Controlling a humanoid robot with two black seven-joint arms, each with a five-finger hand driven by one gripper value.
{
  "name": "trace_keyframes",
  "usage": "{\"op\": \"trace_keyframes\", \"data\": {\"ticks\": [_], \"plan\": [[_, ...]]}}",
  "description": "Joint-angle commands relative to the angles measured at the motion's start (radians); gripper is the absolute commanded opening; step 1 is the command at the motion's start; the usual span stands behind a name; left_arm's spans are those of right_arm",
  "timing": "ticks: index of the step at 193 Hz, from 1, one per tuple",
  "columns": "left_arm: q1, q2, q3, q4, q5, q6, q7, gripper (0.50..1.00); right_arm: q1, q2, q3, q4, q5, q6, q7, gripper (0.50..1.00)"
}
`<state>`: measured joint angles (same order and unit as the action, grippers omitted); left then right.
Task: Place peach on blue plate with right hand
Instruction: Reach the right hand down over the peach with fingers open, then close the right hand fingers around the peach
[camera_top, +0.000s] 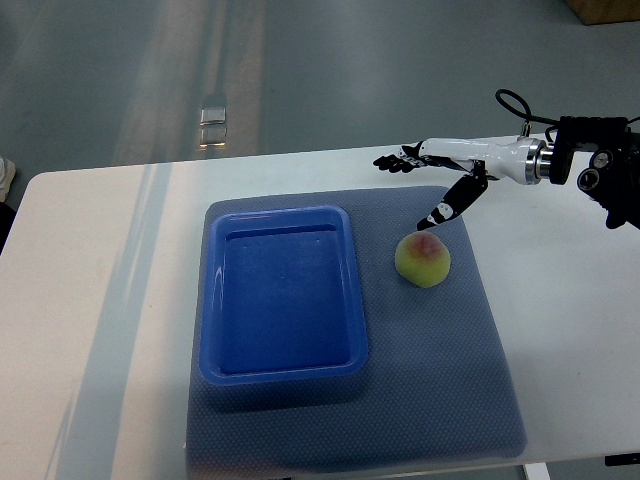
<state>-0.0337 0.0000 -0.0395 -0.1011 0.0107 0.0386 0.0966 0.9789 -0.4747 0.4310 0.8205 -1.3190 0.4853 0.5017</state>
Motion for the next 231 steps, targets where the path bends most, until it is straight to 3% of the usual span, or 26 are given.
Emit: {"op": "trace_keyframes", "data": {"ticks": [1, 51, 52, 140, 231], "plan": [[0.000, 0.000, 0.000, 0.000, -0.001, 0.000, 0.000, 1.000, 0.001, -0.005, -0.023, 0.017, -0.054, -0.007, 0.011, 0.930], [-0.003, 0.000, 0.000, -0.002, -0.001, 0.000, 0.000, 1.000, 0.001, -0.025, -0.077, 0.032, -0.170, -0.011, 0.087, 0.930], [-0.003, 0.000, 0.000, -0.002, 0.000, 0.000, 0.000, 1.000, 0.001, -0.030, -0.095, 0.035, -0.199, -0.022, 0.109, 0.930], [-0.006, 0.000, 0.001, -0.003, 0.000, -0.002, 0.000, 1.000, -0.005, -0.019, -0.216, -0.001, -0.223, -0.218, 0.109, 0.928], [-0.006, 0.000, 0.000, -0.002, -0.001, 0.000, 0.000, 1.000, -0.025, 0.008, -0.225, -0.017, -0.226, -0.226, 0.109, 0.909]]}}
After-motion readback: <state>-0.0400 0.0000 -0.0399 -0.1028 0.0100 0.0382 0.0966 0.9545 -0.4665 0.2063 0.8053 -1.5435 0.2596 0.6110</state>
